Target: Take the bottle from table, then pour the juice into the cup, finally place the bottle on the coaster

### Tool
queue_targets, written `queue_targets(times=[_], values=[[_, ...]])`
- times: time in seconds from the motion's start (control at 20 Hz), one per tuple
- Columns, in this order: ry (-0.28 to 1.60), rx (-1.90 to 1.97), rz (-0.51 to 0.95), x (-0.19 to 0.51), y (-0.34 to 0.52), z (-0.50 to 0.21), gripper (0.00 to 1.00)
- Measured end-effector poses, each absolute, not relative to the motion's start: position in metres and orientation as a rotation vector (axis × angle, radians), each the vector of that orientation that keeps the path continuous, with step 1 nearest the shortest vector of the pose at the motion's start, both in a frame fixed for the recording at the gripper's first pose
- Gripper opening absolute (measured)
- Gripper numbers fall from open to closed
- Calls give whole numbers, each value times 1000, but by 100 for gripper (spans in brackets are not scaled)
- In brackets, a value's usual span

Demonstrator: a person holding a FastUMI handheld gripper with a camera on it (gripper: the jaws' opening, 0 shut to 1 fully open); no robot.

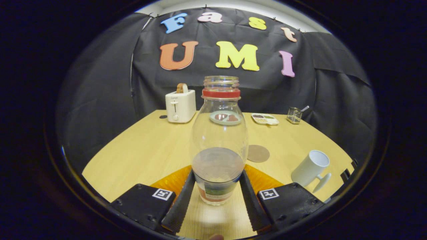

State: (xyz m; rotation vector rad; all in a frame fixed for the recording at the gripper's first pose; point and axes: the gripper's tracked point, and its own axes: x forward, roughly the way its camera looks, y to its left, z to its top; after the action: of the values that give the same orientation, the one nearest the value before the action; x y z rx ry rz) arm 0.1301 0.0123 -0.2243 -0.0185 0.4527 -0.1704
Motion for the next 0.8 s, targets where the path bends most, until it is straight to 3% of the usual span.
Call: queue_targets(times=[0.8], values=[[367, 608, -61, 116, -33, -197, 77]])
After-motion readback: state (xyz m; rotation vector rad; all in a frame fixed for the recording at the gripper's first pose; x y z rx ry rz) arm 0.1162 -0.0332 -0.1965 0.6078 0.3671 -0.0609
